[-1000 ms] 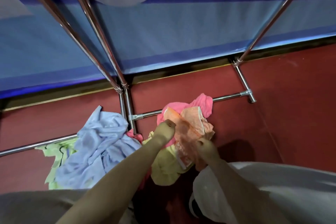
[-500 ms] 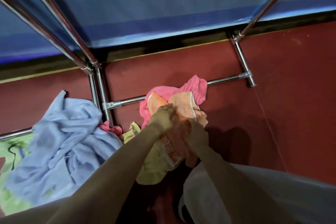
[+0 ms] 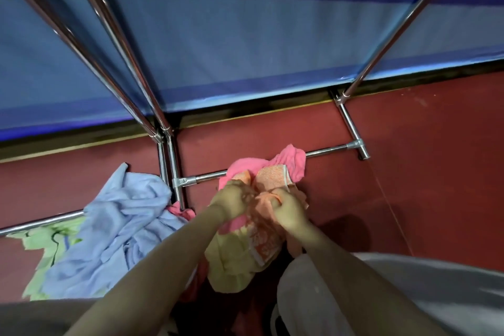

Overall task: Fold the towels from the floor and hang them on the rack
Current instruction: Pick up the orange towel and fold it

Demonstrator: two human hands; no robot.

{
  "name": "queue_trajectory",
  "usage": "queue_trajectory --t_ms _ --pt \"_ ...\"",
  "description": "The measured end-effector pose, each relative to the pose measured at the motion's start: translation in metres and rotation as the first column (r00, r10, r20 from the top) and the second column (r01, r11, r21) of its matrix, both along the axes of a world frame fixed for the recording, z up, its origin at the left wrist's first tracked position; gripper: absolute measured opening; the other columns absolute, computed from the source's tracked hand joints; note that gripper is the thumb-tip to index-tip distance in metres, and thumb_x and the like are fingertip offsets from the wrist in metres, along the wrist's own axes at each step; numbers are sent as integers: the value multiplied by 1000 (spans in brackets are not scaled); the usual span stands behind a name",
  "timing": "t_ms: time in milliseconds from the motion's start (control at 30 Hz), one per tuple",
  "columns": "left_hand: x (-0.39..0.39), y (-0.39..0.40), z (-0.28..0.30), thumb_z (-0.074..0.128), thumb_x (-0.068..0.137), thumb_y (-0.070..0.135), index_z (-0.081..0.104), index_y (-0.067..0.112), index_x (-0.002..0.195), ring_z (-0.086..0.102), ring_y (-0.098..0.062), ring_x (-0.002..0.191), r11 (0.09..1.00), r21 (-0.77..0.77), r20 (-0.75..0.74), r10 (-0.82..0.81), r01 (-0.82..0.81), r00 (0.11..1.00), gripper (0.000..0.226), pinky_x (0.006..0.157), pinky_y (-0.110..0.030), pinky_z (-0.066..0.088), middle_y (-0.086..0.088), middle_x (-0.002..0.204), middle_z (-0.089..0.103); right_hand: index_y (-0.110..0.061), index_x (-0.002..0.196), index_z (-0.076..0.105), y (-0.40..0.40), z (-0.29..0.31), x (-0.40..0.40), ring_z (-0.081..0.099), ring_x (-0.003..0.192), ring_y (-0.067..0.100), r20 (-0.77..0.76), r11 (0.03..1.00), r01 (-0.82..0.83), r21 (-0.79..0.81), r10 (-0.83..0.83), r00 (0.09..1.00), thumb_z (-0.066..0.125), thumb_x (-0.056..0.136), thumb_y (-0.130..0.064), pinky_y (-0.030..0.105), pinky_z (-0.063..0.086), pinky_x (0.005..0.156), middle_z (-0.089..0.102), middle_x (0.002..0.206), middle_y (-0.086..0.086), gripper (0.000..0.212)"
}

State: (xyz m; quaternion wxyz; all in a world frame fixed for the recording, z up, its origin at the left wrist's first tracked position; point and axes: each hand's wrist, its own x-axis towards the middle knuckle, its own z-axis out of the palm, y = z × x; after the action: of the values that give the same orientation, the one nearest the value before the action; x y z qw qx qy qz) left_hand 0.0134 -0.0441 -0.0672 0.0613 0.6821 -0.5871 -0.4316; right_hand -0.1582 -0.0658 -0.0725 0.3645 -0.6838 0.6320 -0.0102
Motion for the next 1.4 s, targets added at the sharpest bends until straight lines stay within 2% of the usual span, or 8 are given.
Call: queue_trajectory --t_ms 200,267,433,700,833,933,1133,1400 --pt "14 19 84 41 98 20 63 7 122 50 -26 125 986 -106 -81 121 -129 989 36 101 -23 32 -12 129 61 -27 110 45 7 104 19 63 98 33 8 975 -216 -53 216 976 20 83 -57 44 49 83 66 106 9 47" --pt "14 26 118 42 101 16 64 7 121 50 -24 124 971 -162 -151 153 -177 977 31 99 -19 30 -11 128 61 -14 109 46 13 139 17 62 90 33 14 947 -299 -118 303 953 33 96 -41 42 46 76 66 96 14 33" --pt "5 66 189 46 101 14 64 9 121 50 -14 123 940 -247 -305 154 -234 940 28 100 -15 31 -2 130 60 -17 95 49 37 210 -5 59 89 27 176 943 -251 -219 291 940 44 99 -18 42 43 84 65 88 10 6" --pt "-9 150 215 48 98 20 58 15 127 55 -17 118 824 -271 -436 356 -498 826 30 104 -30 40 -1 127 61 -15 84 55 87 274 30 52 80 12 413 951 -189 -243 278 867 50 94 -6 12 36 64 57 83 -2 14" --pt "-10 174 230 48 101 18 50 17 137 47 -4 124 684 -321 -521 449 -654 726 36 108 -20 32 5 137 53 -17 77 60 106 295 32 54 73 4 577 956 -175 -235 282 766 56 91 -5 21 41 71 60 76 -6 19" --pt "-17 181 247 51 99 20 61 28 114 55 14 99 676 -361 -573 383 -642 725 19 87 -4 37 20 109 63 -16 80 63 116 306 27 56 75 2 627 955 -176 -240 291 723 55 92 -5 14 42 72 63 81 -4 18" --pt "-24 194 253 52 99 29 61 28 72 51 7 65 628 -418 -564 387 -657 729 28 71 -19 41 20 63 59 -10 88 67 121 310 8 59 77 0 666 958 -131 -254 271 695 63 89 -11 9 43 73 66 85 -4 4" --pt "-14 201 280 49 100 17 73 15 84 59 3 76 411 -480 -638 443 -775 630 29 75 -14 45 9 81 70 -16 60 45 120 280 -12 35 58 10 239 897 -373 -239 427 872 72 82 -31 30 24 54 42 61 -2 38"
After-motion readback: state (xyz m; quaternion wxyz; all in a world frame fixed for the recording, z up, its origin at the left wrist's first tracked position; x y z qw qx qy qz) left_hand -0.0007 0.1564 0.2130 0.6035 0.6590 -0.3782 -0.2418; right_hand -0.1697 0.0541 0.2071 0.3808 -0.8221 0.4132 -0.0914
